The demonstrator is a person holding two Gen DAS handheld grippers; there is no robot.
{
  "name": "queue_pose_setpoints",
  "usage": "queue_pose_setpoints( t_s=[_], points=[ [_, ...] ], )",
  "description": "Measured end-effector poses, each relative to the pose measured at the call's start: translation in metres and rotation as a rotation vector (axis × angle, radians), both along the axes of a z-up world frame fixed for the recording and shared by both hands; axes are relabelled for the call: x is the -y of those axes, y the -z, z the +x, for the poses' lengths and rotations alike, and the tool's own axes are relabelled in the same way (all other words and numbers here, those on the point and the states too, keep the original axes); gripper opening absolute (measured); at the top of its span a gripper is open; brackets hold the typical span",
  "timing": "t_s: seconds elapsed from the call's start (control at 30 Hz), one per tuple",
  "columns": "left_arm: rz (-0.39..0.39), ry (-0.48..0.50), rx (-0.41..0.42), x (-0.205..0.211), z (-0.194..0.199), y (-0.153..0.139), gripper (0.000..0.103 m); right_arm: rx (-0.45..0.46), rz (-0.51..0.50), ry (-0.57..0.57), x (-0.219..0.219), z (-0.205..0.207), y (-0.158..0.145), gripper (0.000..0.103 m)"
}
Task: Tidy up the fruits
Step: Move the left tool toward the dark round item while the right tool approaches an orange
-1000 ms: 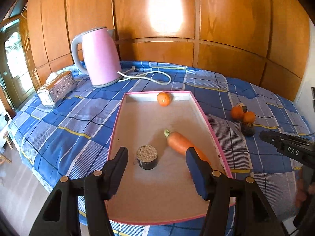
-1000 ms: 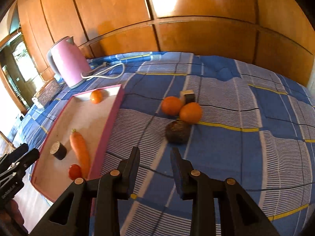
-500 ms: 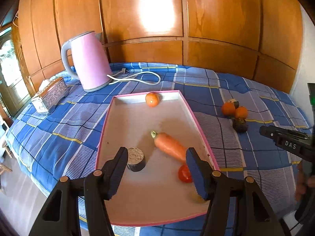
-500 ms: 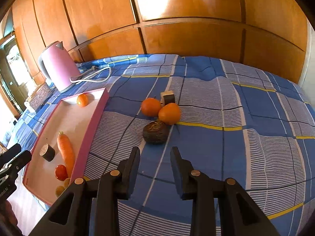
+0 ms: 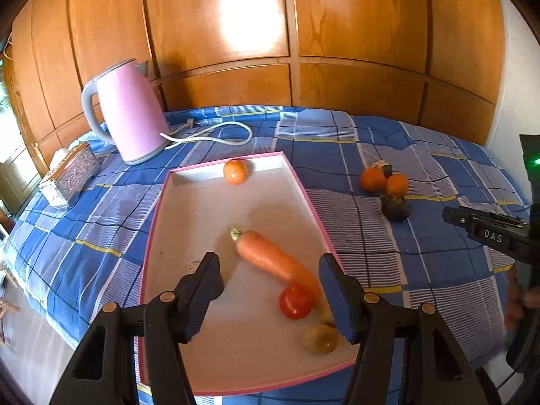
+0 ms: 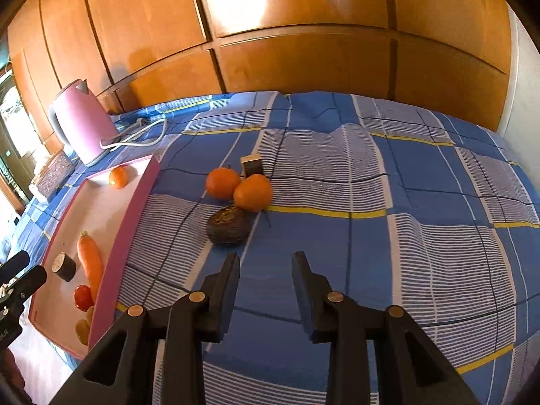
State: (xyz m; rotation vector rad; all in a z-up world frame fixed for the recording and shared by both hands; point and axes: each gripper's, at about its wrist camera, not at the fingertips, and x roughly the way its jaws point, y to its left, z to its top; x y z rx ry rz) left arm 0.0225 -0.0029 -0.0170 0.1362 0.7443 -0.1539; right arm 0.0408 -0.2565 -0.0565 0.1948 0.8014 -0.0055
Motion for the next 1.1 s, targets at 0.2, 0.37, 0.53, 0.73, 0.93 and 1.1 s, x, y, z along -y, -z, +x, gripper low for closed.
queue_pose_setpoints(
  t_s=[0.2, 0.37, 0.53, 0.73, 0.93, 1.1],
  points=[
    [-0.015, 0.017, -0.011, 0.004, 0.005, -0.001, 0.062, -0.011, -0.004, 0.029, 0.012, 0.002, 0.004, 0.032],
    [-0.013, 0.042, -0.025, 0.012, 0.01, 0.001, 0.062, -0.016, -0.008, 0.025, 0.015, 0.007, 0.007, 0.032],
    [-0.014, 0.078, -0.041, 0.023, 0.016, 0.002, 0.062, -0.012, 0.019, -0.029, 0.014, 0.022, 0.005, 0.032],
    [-0.018, 0.108, -0.057, 0.031, 0.023, 0.004, 0.062, -0.012, 0.063, -0.093, 0.01, 0.054, 0.003, 0.037],
    [-0.047, 0.136, -0.068, 0.042, 0.036, 0.003, 0.064, -0.057, 0.056, -0.112, 0.003, 0.09, 0.015, 0.037],
    [-0.061, 0.167, -0.077, 0.056, 0.044, 0.003, 0.066, -0.081, 0.084, -0.131, 0.0, 0.106, 0.025, 0.038]
  ],
)
